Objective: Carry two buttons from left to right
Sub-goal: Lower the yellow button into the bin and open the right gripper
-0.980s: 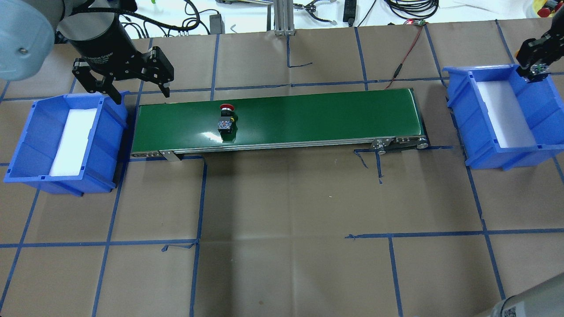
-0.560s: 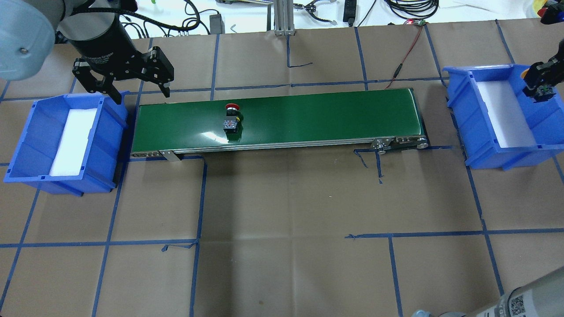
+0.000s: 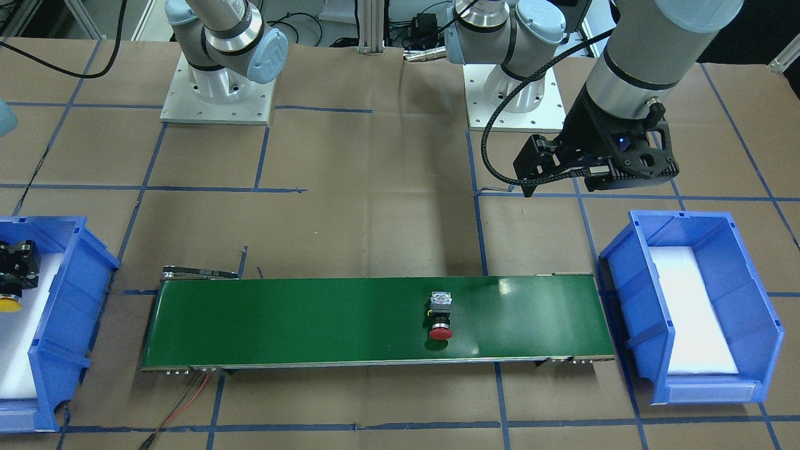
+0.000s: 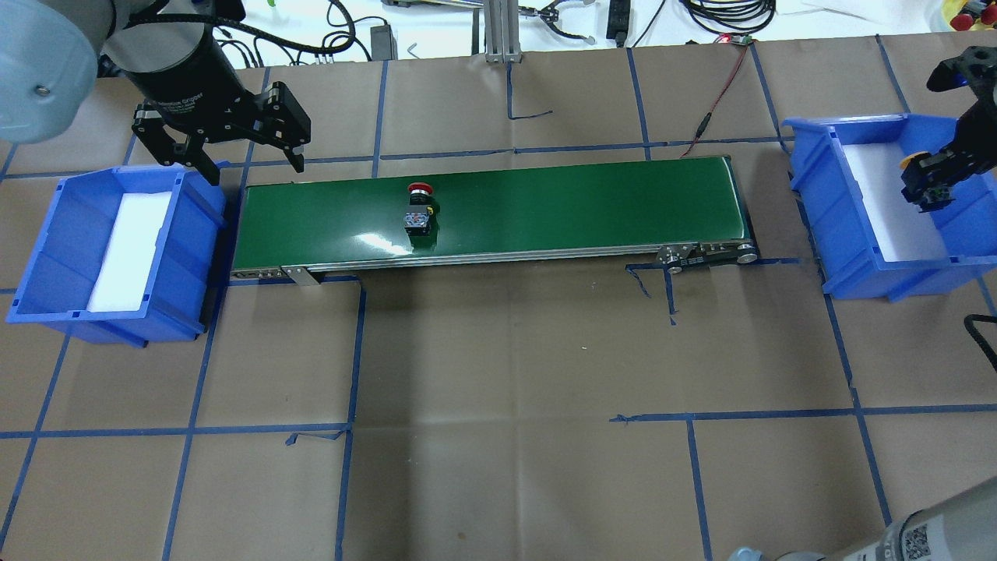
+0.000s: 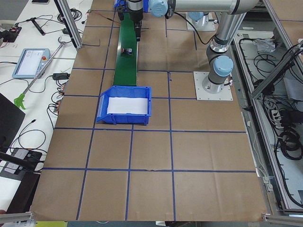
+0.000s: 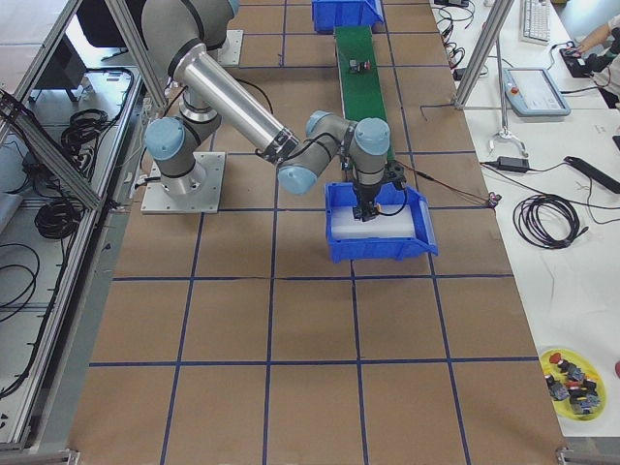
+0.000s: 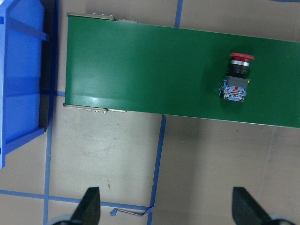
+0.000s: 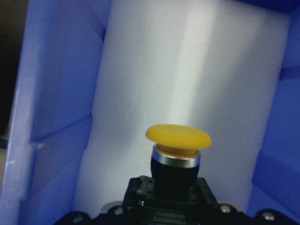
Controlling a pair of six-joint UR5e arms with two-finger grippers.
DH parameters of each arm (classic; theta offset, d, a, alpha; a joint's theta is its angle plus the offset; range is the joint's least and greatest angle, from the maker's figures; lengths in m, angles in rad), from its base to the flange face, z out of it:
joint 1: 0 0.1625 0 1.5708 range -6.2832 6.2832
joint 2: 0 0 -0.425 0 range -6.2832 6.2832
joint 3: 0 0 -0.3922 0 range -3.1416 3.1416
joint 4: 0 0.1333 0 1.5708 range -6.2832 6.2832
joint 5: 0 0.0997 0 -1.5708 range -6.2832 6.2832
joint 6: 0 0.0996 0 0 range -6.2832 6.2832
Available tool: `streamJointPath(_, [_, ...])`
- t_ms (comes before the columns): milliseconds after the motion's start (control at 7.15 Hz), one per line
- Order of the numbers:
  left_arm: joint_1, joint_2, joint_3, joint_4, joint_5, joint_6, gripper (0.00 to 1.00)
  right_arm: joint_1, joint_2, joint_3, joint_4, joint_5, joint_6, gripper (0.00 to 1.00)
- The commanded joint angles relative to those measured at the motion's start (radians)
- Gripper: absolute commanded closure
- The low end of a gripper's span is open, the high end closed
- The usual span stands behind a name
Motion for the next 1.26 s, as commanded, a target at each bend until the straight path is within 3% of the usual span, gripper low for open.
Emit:
streamJointPath(0, [0.0, 0.001, -0.001, 0.0, 0.004, 0.002, 0.0, -0.005, 0.027, 0.018, -0.029, 0.019, -0.018, 0.96])
streamJointPath(840, [0.0, 0.001, -0.001, 0.0, -0.002, 0.0, 0.0, -0.047, 0.046, 0.087, -0.09, 0.012, -0.015, 0.95])
streamJointPath(980, [0.0, 0.001, -0.001, 0.0, -0.002, 0.0, 0.0, -0.047, 0.047, 0.087, -0.089, 0.013, -0.018, 0.89])
streamJointPath(1119, [0.0, 0.001, -0.001, 0.0, -0.003, 0.0, 0.0, -0.047, 0.047, 0.086, -0.095, 0.019, -0.012, 0.29])
